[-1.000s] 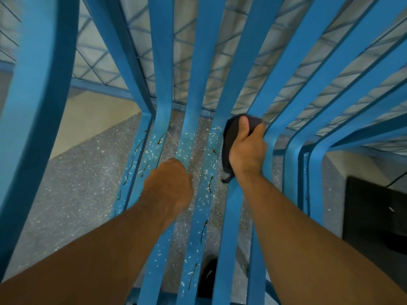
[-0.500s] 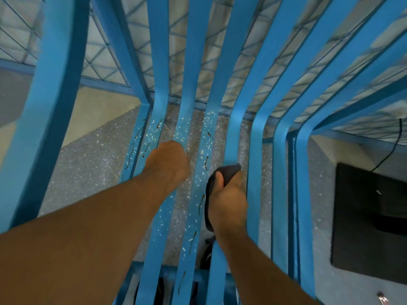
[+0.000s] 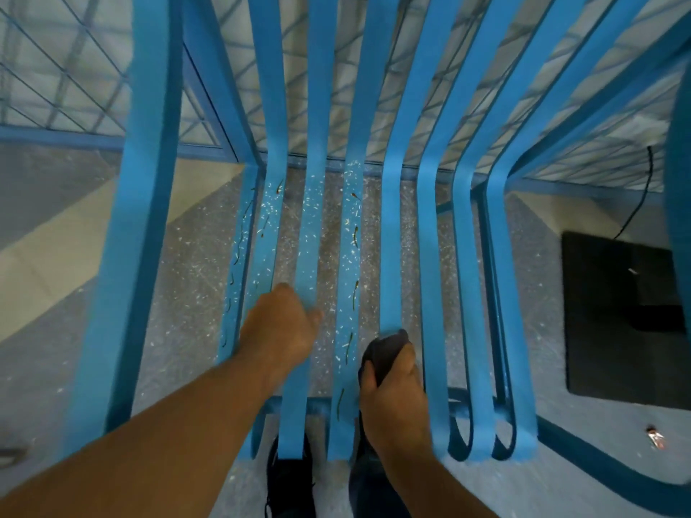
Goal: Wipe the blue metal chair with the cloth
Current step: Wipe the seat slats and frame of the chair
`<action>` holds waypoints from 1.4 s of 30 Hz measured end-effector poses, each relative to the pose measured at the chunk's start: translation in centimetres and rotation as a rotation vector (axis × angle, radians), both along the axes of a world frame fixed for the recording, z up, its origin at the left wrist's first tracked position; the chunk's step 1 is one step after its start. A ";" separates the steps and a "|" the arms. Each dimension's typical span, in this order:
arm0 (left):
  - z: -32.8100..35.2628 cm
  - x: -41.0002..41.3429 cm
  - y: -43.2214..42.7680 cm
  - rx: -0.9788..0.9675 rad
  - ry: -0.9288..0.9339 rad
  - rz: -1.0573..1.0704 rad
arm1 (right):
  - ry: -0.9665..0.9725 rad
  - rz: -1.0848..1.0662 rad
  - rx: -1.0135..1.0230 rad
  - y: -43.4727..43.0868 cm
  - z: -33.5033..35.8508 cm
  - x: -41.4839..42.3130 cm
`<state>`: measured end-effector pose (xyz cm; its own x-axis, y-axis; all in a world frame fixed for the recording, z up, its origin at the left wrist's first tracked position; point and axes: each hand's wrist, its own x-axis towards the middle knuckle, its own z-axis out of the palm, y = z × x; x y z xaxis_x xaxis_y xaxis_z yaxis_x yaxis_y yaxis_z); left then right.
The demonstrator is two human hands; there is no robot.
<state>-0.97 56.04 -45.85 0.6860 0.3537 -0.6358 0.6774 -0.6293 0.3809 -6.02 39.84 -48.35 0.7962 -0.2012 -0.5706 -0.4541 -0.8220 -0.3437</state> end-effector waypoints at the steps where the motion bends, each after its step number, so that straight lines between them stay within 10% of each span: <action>1: 0.0 -0.9 -0.3 0.000 -0.020 0.021 | 0.003 -0.014 0.000 0.0 0.1 -0.3; 32: 1.3 -13.7 -4.4 0.080 -0.031 0.070 | -0.134 0.056 0.116 -2.1 1.3 -7.3; 42: 1.3 -13.6 -7.9 -0.069 -0.405 -0.256 | 0.073 0.275 0.303 -5.9 3.0 -5.8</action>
